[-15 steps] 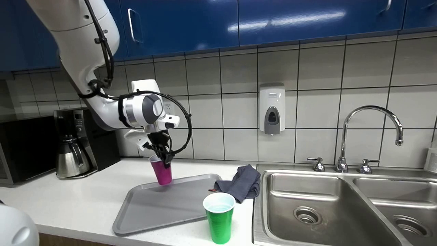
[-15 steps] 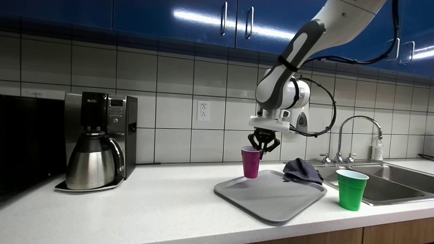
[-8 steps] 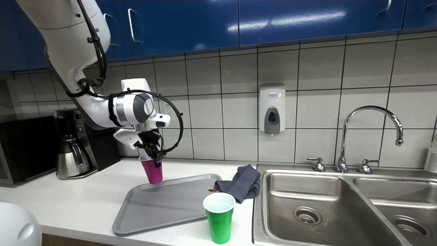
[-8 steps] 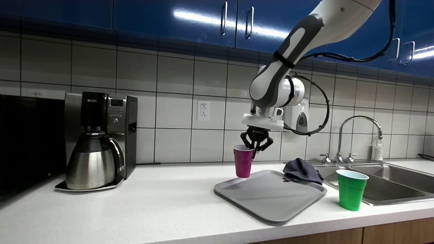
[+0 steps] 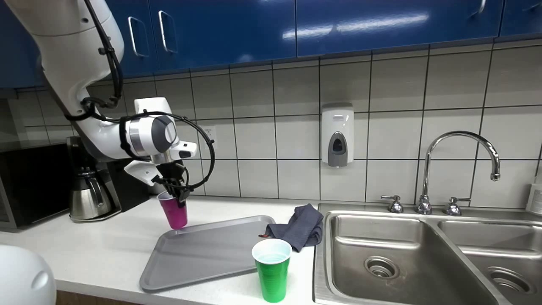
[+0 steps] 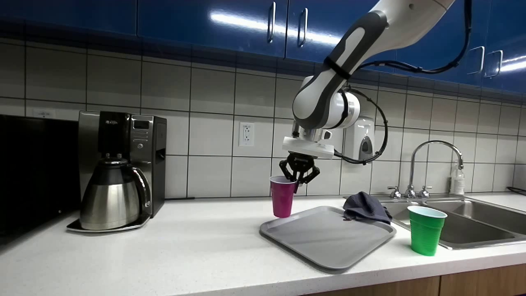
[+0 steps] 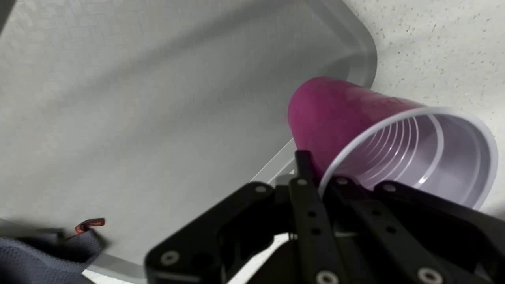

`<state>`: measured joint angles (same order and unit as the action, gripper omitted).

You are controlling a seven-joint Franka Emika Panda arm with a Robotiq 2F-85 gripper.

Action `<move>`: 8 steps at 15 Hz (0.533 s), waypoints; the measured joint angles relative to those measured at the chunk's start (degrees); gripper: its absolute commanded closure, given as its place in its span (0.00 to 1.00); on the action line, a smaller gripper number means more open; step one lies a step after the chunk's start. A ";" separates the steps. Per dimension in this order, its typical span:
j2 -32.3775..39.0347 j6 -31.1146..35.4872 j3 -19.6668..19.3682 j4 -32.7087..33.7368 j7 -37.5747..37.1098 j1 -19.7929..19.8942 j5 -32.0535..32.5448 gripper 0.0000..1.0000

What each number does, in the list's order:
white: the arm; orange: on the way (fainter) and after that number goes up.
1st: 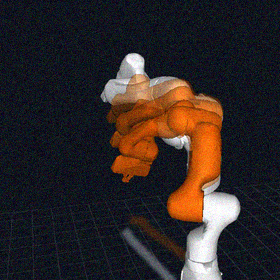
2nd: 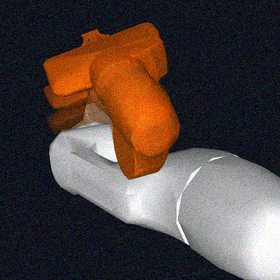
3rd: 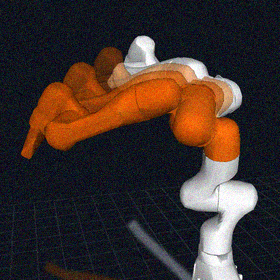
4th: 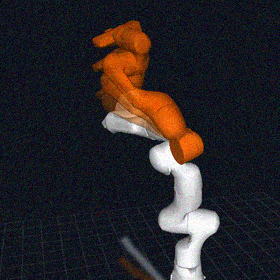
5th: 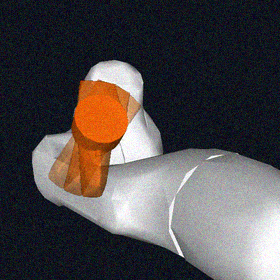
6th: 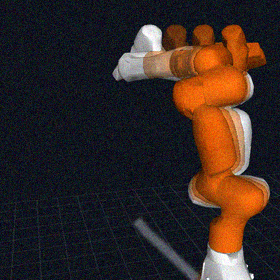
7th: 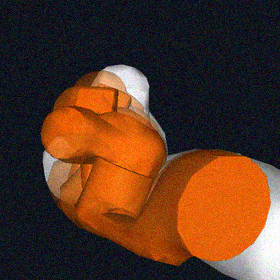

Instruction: Move the cups to the counter

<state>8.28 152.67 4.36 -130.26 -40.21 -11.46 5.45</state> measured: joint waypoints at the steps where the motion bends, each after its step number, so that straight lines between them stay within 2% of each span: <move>1: -0.03 0.00 0.31 0.00 -0.02 -0.40 0.00 0.99; 8: -1.35 -0.07 2.74 0.00 -0.30 -3.12 0.00 0.99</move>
<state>6.93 152.61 7.10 -130.26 -40.51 -14.58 5.45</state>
